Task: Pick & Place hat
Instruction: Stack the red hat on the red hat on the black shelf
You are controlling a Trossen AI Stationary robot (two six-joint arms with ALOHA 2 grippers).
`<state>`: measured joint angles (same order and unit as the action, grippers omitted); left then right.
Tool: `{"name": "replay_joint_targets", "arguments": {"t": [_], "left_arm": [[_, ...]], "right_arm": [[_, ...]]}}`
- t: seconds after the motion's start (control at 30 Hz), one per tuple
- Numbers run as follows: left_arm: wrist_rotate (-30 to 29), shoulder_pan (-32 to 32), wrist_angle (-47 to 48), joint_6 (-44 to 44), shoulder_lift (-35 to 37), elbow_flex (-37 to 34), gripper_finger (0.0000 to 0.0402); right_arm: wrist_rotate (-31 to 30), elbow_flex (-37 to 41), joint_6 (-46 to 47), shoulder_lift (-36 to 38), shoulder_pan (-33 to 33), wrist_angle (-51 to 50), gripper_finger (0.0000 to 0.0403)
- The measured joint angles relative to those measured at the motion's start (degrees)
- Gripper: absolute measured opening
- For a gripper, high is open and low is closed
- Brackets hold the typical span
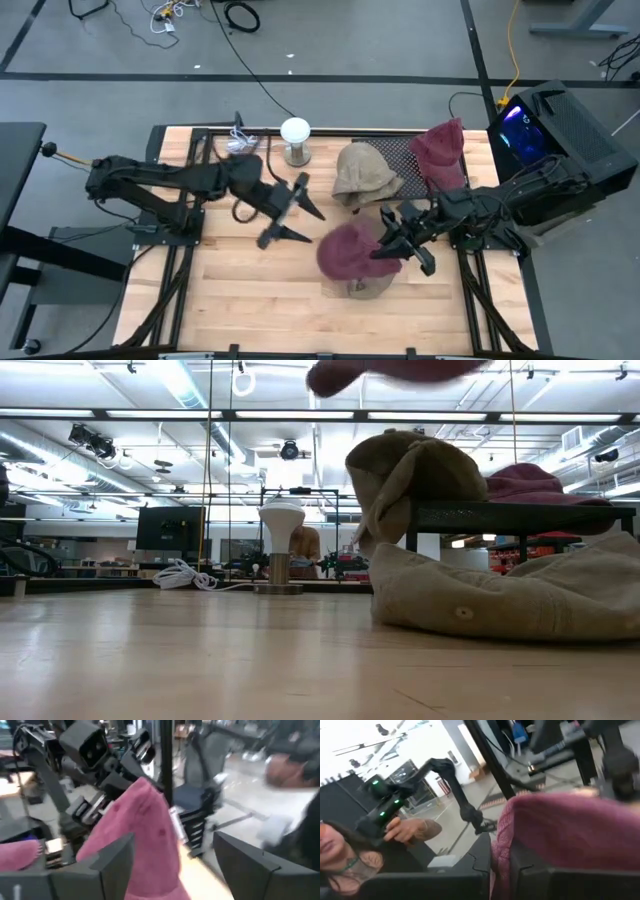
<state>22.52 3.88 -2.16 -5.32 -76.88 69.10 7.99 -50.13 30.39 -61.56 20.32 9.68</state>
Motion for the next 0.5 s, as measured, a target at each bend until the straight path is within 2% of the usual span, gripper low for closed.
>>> {"name": "replay_joint_targets", "arguments": {"t": [0.13,0.33,0.5], "left_arm": [[-5.3,2.3,-2.9,-6.1,-4.8,0.0,0.0283],[-9.4,5.1,-10.2,-12.2,-11.4,-0.1,0.0277],[-12.0,6.6,-15.1,-15.8,-13.1,0.0,0.0274]], "right_arm": [[0.0,0.0,4.0,0.0,0.0,-2.7,0.0023],[0.0,0.0,6.8,-0.8,0.0,-4.0,0.002],[0.7,0.0,9.8,-1.9,0.1,-4.9,0.0019]]}}
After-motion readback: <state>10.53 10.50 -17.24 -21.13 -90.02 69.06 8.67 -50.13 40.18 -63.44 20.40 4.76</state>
